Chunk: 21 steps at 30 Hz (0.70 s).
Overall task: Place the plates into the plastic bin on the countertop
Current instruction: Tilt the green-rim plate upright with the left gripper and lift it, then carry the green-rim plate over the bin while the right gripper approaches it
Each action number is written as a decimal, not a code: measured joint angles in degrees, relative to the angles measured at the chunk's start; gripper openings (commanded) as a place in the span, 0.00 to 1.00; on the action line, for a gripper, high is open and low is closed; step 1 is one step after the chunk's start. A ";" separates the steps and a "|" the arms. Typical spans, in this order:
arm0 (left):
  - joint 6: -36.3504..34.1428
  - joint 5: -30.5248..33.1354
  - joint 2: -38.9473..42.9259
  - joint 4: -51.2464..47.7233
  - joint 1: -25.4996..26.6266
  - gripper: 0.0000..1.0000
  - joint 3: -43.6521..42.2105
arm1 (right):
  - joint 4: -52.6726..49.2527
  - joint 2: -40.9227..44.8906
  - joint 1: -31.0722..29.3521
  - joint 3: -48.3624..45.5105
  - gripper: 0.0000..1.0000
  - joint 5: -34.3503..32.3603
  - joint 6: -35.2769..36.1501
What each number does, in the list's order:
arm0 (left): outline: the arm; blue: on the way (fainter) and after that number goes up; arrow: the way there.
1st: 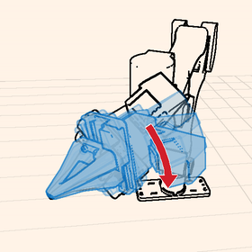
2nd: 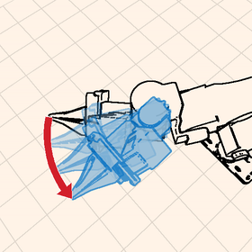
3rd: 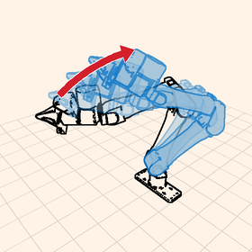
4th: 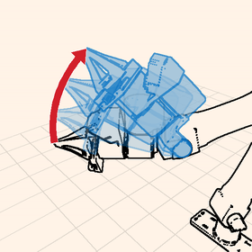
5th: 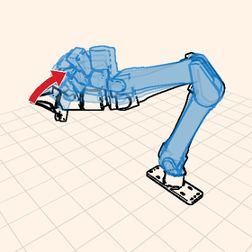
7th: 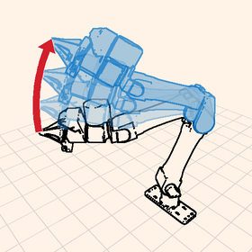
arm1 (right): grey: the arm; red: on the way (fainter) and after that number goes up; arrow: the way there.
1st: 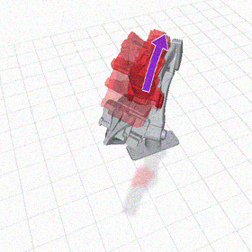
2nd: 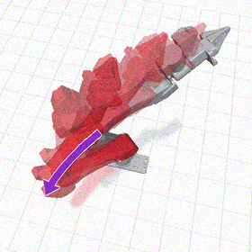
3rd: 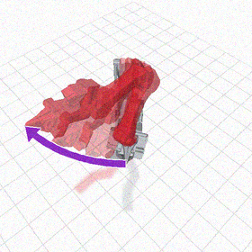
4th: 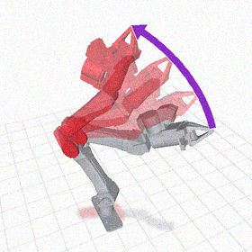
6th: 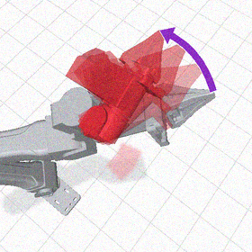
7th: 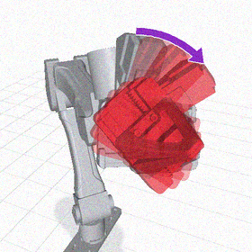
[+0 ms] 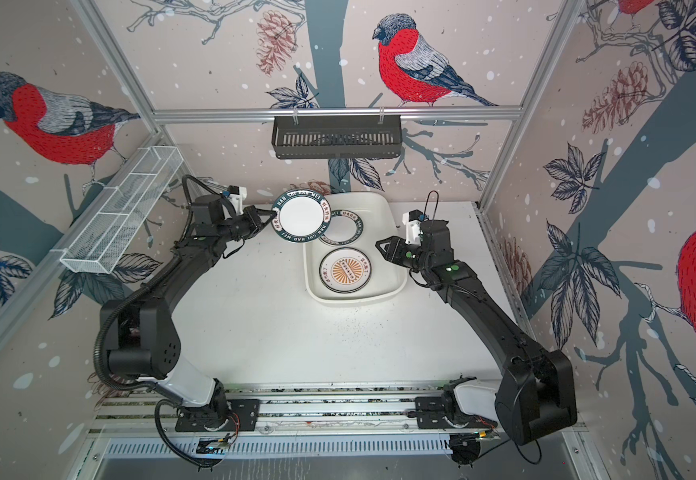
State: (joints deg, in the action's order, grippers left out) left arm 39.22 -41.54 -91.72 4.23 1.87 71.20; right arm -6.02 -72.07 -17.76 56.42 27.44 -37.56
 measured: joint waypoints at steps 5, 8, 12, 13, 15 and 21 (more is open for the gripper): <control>-3.72 1.49 4.52 -0.70 3.34 0.00 -2.84 | -1.11 2.84 -0.28 -1.20 0.43 1.73 0.26; -5.16 1.81 6.10 -0.46 5.01 0.00 -6.16 | -1.64 3.72 -0.76 -2.12 0.43 2.60 0.28; -6.60 1.75 5.81 -0.70 6.21 0.00 -7.28 | -1.64 4.04 -1.99 -2.69 0.43 3.08 0.28; -6.60 1.75 5.57 -0.39 6.51 0.00 -7.26 | -1.64 4.02 -2.38 -2.75 0.43 3.15 0.28; -6.67 1.33 4.76 -0.17 7.50 0.00 -7.26 | -1.60 3.72 -3.26 -2.71 0.43 3.17 0.28; -7.67 0.96 3.56 -0.15 10.05 0.00 -7.10 | -1.90 2.54 -4.46 -2.38 0.43 1.92 0.92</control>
State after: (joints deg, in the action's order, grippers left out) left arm 31.55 -40.58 -88.16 4.08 11.92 64.10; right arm -7.92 -69.54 -22.22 54.04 29.36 -36.64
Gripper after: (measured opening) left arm 0.075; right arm 0.434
